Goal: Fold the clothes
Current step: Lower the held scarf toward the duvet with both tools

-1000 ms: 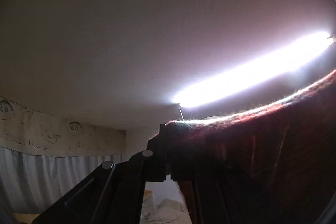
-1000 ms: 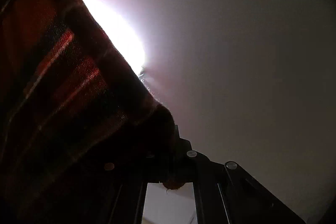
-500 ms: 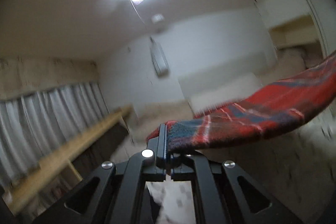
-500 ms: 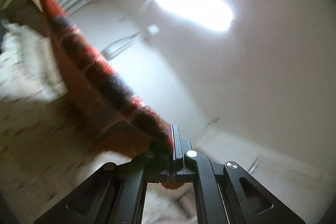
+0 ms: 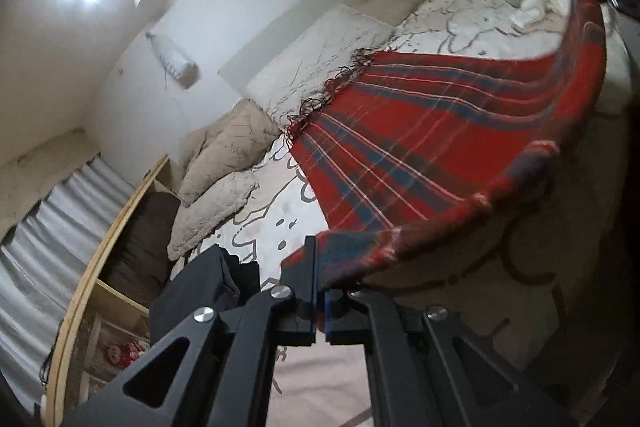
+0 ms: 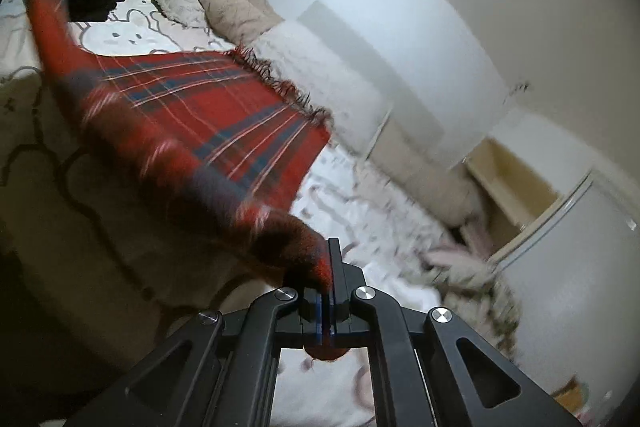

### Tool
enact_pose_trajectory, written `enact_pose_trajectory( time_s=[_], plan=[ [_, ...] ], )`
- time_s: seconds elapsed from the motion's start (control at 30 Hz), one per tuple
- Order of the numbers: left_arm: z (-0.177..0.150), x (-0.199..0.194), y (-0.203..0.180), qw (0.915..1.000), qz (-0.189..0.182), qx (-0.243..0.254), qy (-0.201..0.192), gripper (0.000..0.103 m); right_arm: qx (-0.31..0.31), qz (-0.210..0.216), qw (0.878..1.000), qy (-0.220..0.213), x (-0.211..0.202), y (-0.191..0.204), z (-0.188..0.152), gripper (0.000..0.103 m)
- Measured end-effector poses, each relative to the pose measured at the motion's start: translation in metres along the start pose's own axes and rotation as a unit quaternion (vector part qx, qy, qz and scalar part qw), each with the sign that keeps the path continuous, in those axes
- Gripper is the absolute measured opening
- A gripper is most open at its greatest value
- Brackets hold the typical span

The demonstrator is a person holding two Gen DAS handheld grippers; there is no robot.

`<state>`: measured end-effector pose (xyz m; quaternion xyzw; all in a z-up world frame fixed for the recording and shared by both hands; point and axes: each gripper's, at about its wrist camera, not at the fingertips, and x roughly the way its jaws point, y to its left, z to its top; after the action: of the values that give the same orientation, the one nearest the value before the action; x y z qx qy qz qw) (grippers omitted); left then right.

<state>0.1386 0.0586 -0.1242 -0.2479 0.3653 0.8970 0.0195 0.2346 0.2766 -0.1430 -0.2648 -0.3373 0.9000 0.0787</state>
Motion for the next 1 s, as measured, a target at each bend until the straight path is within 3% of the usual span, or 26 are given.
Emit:
enact_pose_trajectory(
  time_s=[0.07,0.33,0.53,0.77,1.0],
  plan=[
    [0.001,-0.013,0.001,0.9999,0.006,-0.010,-0.010,0.003,0.008,0.001,1.000,-0.006,-0.016,-0.007,-0.005,0.002],
    [0.023,-0.075,0.040,0.9922,0.056,-0.094,-0.059,0.003,0.044,-0.015,0.997,-0.067,-0.075,-0.052,0.057,0.002],
    [0.037,-0.110,0.051,0.9843,0.092,-0.116,-0.096,0.003,0.073,-0.047,0.991,-0.098,-0.120,-0.087,0.053,0.002],
    [0.042,-0.135,0.048,0.9801,0.104,-0.113,-0.126,0.003,0.072,-0.069,0.987,-0.128,-0.156,-0.087,0.040,0.002],
    [0.049,-0.185,0.057,0.9690,0.118,-0.132,-0.173,0.003,0.079,-0.102,0.978,-0.164,-0.203,-0.110,0.032,0.002]
  ],
)
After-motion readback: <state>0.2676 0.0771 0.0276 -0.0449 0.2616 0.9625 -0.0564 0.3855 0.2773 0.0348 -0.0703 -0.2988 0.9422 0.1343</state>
